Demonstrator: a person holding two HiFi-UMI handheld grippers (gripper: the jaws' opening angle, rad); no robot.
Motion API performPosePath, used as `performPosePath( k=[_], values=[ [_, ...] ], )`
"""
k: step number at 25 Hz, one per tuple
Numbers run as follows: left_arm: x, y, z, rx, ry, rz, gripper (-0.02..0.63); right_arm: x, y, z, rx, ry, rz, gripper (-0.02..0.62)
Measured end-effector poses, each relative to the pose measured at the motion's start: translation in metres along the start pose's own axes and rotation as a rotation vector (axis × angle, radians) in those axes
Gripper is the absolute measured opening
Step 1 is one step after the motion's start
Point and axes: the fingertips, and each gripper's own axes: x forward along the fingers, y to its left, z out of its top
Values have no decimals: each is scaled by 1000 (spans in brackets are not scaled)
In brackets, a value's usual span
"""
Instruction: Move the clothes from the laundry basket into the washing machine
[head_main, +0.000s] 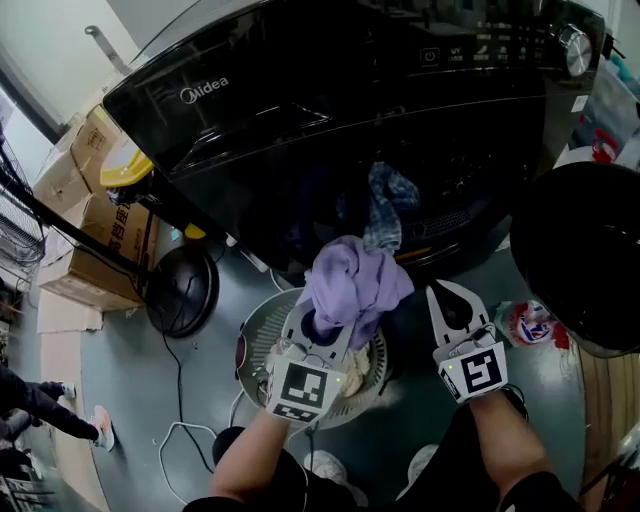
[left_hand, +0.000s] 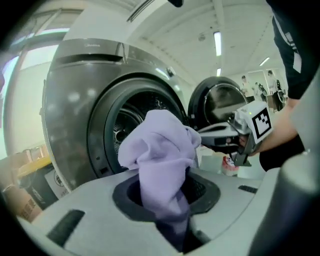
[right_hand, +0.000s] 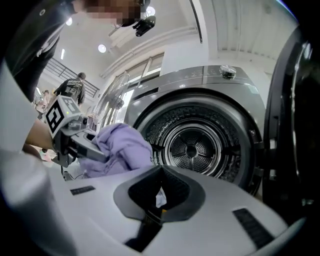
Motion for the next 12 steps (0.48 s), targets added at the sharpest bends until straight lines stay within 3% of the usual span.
performPosePath(
  k=[4,8,12],
  values=[
    [13,15,42,-66,-131,72,115,-6,-6,3,-18,-16,-10,6],
    [38,14,76,-140,-212,90,116,-16,-16,0,4,-5,-42,6],
    [74,26,101,-133,-288,142,115,-21,-24,-4,-4,6,-59,6]
  ],
)
